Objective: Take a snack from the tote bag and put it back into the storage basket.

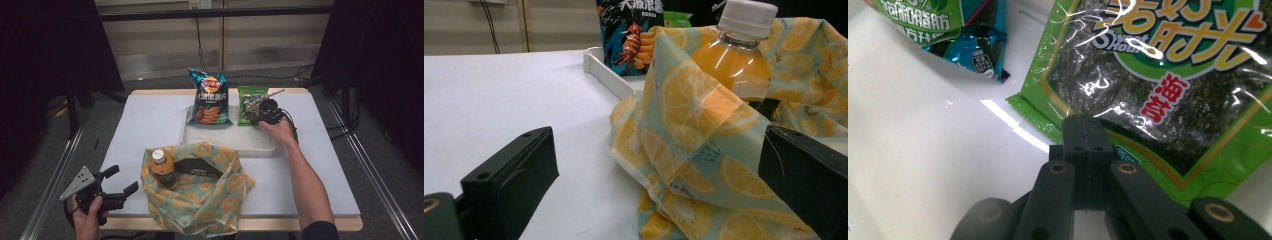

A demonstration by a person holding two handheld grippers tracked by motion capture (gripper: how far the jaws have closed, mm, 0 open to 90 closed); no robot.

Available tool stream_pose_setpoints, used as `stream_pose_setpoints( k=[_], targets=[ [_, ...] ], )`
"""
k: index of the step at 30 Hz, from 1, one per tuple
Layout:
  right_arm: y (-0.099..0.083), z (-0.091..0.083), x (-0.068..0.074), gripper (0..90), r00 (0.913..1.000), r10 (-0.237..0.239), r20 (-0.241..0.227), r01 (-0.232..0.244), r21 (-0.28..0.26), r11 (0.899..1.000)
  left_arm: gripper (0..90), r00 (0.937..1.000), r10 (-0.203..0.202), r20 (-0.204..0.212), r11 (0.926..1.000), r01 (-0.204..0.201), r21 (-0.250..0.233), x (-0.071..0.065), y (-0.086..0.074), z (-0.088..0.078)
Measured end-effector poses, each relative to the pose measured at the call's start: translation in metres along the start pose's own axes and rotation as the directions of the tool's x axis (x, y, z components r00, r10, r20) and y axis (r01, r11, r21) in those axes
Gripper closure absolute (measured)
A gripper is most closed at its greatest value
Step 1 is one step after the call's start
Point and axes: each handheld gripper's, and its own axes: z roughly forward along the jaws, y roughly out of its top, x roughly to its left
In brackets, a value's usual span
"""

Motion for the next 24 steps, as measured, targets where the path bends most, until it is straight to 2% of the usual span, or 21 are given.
stream_pose_setpoints(
  k=[4, 5, 7, 9, 10, 11, 13, 17, 23, 24],
  targets=[
    [-0.002, -0.006, 0.002, 90.0, 0.9999, -0.009, -0.012, 0.009, -0.015, 1.000, 2.1, 0.9999, -0.010, 0.002, 0.9999, 0.010, 0.009, 0.001, -0.001, 0.000],
    [-0.002, -0.009, 0.002, 90.0, 0.9997, -0.009, -0.021, 0.008, -0.040, 0.999, 2.1, 0.9999, -0.011, -0.003, 0.9999, 0.011, 0.009, 0.001, -0.001, 0.002],
    [-0.003, -0.016, 0.005, 84.6, 0.9996, -0.006, -0.028, 0.003, -0.082, 0.997, 2.1, 0.9999, 0.006, 0.009, 0.9998, -0.006, 0.018, 0.002, 0.000, 0.002],
    [-0.005, -0.022, 0.010, 83.4, 0.9991, -0.024, -0.034, 0.020, -0.118, 0.993, 2.1, 0.9997, 0.016, 0.018, 0.9998, -0.017, 0.014, -0.001, 0.000, 0.002],
    [-0.007, -0.027, 0.014, 82.6, 0.9990, -0.036, -0.028, 0.031, -0.147, 0.989, 2.1, 0.9992, 0.037, 0.013, 0.9989, -0.037, 0.028, -0.001, 0.001, 0.001],
    [-0.007, -0.030, 0.016, 82.1, 0.9987, -0.038, -0.034, 0.032, -0.156, 0.987, 2.1, 0.9992, 0.032, 0.026, 0.9992, -0.032, 0.023, -0.002, 0.001, 0.001],
    [-0.009, -0.038, 0.022, 79.4, 0.9984, -0.050, -0.027, 0.045, -0.171, 0.984, 2.1, 0.9993, 0.035, 0.016, 0.9990, -0.035, 0.026, -0.003, 0.002, 0.002],
    [-0.014, -0.051, 0.028, 76.0, 0.9977, -0.042, -0.053, 0.029, -0.224, 0.974, 2.2, 0.9989, 0.028, 0.037, 0.9993, -0.029, 0.024, -0.006, 0.002, 0.004],
    [-0.025, -0.067, 0.050, 68.3, 0.9921, -0.081, -0.096, 0.052, -0.272, 0.961, 2.9, 0.9982, 0.036, 0.049, 0.9986, -0.038, 0.038, -0.012, 0.005, 0.006],
    [-0.025, -0.067, 0.050, 68.3, 0.9921, -0.081, -0.096, 0.052, -0.272, 0.961, 3.9, 0.9982, 0.036, 0.049, 0.9986, -0.038, 0.038, -0.012, 0.005, 0.006]
  ],
)
